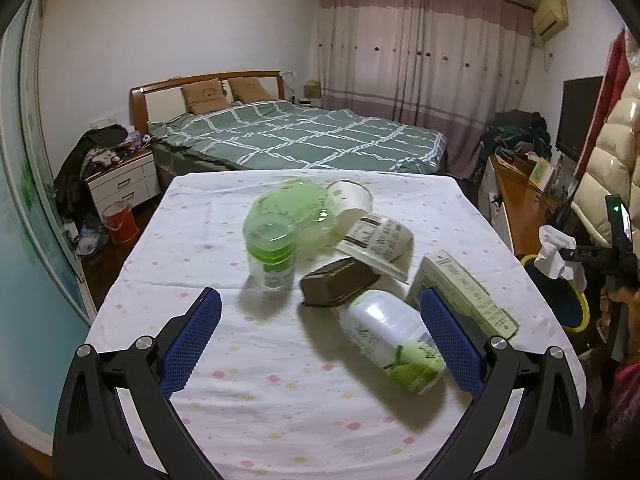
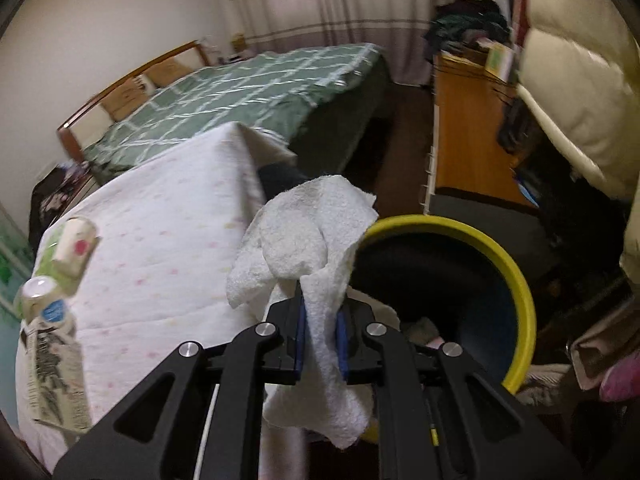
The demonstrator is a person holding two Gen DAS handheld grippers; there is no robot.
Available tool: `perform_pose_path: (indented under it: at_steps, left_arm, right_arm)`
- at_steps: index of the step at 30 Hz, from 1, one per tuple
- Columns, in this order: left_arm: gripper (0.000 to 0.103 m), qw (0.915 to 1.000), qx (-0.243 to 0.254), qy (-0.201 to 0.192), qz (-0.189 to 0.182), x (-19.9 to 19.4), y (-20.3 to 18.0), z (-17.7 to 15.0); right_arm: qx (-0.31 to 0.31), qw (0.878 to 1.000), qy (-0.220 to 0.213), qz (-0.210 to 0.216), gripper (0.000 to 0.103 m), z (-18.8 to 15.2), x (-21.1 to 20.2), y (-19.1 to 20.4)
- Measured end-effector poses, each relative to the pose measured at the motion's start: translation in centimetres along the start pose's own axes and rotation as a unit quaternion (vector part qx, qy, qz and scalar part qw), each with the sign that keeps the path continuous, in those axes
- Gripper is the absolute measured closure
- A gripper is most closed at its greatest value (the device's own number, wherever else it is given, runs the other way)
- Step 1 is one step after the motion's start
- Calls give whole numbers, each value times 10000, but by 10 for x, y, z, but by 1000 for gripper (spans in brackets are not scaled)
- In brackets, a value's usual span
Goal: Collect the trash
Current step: 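Carry the tissue over the yellow-rimmed bin and open the right gripper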
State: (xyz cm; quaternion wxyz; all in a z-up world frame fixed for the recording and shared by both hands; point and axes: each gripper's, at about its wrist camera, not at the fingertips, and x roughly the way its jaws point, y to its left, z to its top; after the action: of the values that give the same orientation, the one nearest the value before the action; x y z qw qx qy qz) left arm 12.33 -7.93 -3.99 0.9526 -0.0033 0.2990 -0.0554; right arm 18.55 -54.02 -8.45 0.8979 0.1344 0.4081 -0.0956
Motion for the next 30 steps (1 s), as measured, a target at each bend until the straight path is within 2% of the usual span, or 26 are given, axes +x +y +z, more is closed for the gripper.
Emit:
perform_pose_path:
  at_steps: [9, 11, 13, 15, 16, 23, 30]
  left_arm:
    - [5, 9994, 306, 87, -136, 5, -32, 2]
    - [5, 9992, 356, 107, -147, 6, -37, 2]
    - [5, 9991, 386, 123, -158, 7, -40, 2]
    - [5, 9989, 413, 135, -160, 8, -43, 2]
    - [5, 9988, 426, 148, -164, 8, -44, 2]
    - [5, 9984, 472, 246, -193, 13, -46, -2]
    - [5, 9968, 595, 508, -181, 24, -47, -20]
  right_arm:
    - [344, 9987, 161, -346, 90, -6, 29, -47]
    - [399, 9983, 193, -381, 87, -5, 34, -54]
    - [432, 9978, 198, -459, 78, -6, 38, -58]
    - [444, 9976, 149, -512, 57, -6, 38, -61]
    - [430, 9974, 104, -561, 52, -6, 38, -62]
    - [350, 9973, -17, -643, 51, -6, 29, -60]
    - [305, 9979, -46, -568, 51, -10, 23, -56]
